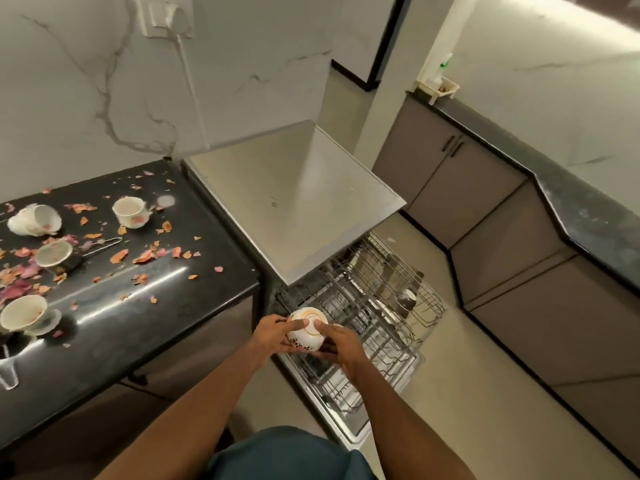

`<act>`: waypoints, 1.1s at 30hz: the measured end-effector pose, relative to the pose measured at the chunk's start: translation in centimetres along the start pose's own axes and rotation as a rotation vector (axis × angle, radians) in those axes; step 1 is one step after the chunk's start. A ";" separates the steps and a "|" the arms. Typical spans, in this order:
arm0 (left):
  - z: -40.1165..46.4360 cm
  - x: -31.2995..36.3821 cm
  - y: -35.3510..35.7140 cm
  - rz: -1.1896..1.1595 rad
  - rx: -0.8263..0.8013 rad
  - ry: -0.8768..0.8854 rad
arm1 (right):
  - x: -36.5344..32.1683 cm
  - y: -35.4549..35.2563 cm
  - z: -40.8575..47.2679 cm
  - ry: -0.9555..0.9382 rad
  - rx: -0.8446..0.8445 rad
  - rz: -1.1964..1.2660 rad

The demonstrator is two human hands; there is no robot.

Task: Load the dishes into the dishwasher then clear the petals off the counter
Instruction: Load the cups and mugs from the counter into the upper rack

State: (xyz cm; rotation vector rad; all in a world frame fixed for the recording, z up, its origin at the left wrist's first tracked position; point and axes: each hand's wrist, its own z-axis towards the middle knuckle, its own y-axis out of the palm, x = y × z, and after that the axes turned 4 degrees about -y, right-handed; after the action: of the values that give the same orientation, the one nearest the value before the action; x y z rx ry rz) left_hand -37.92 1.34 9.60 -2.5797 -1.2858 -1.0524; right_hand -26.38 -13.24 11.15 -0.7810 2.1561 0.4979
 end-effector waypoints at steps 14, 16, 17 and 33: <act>4.6 -2.6 15.5 0.134 -0.146 -0.063 | 1.0 -15.6 -0.8 -0.002 0.166 0.124; 5.5 -3.3 16.8 0.165 -0.156 -0.078 | 1.3 -17.1 -0.8 -0.001 0.177 0.126; 6.0 -3.5 17.4 0.178 -0.159 -0.087 | 1.5 -17.8 -0.7 -0.002 0.183 0.126; 11.9 -0.8 22.6 0.287 -0.027 -0.186 | 0.8 -21.0 5.8 0.039 0.363 0.240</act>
State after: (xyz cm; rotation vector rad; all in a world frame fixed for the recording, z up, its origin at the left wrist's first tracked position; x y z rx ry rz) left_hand -15.27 -9.67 5.13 -2.8278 -0.8952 -0.8003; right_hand -9.64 -25.66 4.94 -0.3375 2.2999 0.1996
